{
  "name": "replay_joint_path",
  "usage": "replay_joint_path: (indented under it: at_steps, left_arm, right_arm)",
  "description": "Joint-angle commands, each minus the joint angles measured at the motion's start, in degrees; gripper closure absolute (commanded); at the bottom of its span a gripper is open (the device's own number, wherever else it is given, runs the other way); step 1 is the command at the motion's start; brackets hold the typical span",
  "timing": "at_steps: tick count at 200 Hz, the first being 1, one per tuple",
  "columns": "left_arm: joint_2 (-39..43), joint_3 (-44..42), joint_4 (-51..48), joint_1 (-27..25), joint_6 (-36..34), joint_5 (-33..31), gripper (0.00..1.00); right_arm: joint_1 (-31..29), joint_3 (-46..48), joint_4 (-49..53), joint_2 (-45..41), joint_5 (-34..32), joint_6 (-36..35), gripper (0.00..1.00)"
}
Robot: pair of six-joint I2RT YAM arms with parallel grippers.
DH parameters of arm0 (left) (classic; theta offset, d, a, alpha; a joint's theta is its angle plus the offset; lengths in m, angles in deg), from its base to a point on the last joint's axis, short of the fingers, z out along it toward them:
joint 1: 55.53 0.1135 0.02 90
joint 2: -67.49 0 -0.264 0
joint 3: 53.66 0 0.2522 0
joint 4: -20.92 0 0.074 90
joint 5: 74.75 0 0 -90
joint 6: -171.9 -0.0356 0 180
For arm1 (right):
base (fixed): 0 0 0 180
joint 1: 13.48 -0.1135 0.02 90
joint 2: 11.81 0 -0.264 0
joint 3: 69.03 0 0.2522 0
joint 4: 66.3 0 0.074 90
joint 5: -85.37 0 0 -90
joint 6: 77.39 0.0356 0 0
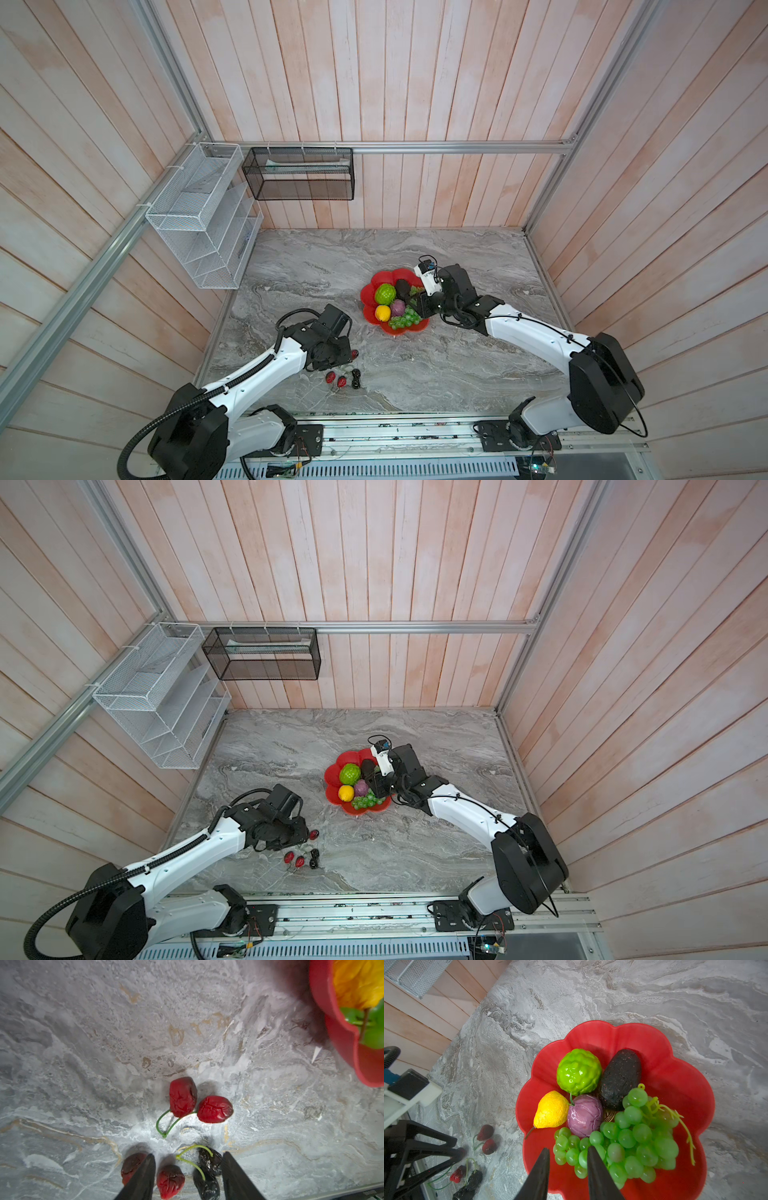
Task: Place and organize the fake fruits in the fruit bowl
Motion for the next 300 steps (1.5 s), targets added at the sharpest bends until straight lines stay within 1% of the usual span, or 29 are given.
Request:
replay_joint_path:
  at_steps: [1,19,48,74,97,149,161,204,222,245,259,272,287,300]
  left_arm:
    - [-0.5,-1.2,-0.8,0.2,1.7,-0.8,0.44]
    - [-0.6,-2.3,0.5,-0.4,2.9,0.0,0.44]
    - [-0.6,-3.3,0.5,-1.4,4.0,-1.0,0.44]
    - [-1.0,-4.0,2.6,-2.8,3.9,0.4,0.44]
    - [-3.4,-2.4,2.4,-4.6,2.6,-1.5,0.44]
    - [-9.7,1.6,2.1,-5.9,-1.3,-5.5,0.46]
    - [-10.3,2.0,2.7,-6.0,-2.1,-6.1,0.49]
    - [-12.9,3.3,3.8,-6.0,-4.6,-7.2,0.51]
    - [-14.2,3.6,4.3,-6.0,-5.7,-7.2,0.53]
    - [-15.5,3.4,4.6,-6.1,-6.3,-6.3,0.6]
    - [-15.6,3.0,4.6,-6.2,-6.2,-5.6,0.61]
    - [-15.2,2.7,4.5,-6.4,-6.1,-5.4,0.65]
    - [-14.8,2.3,4.7,-6.4,-6.2,-5.2,0.67]
    - [-14.7,2.4,4.7,-6.4,-6.3,-4.9,0.72]
  right_arm:
    - [-0.3,0.5,-2.2,1.0,1.6,0.7,0.7]
    - [-0.3,1.0,-2.9,1.1,1.7,0.6,0.7]
    - [-0.3,1.7,-3.8,1.6,1.7,0.8,0.71]
    - [-0.3,1.1,-3.8,2.7,2.3,0.6,0.72]
    - [-0.3,1.2,-4.9,3.2,2.8,1.3,0.72]
    - [-0.3,1.9,-5.7,3.4,3.1,1.8,0.72]
    - [-0.3,2.2,-5.8,3.2,3.0,1.8,0.72]
    - [-0.3,3.1,-6.0,3.1,2.7,2.0,0.72]
    - [-0.3,3.0,-5.9,3.2,2.6,1.9,0.72]
    - [-0.3,3.0,-5.9,3.3,2.5,1.9,0.72]
    - [-0.3,3.1,-6.1,3.2,2.5,2.0,0.72]
    - [-0.3,3.2,-6.3,3.3,2.5,2.0,0.73]
    - [-0.3,3.2,-6.5,3.4,2.6,2.2,0.72]
    - [-0.3,3.0,-6.6,3.8,2.8,2.3,0.73]
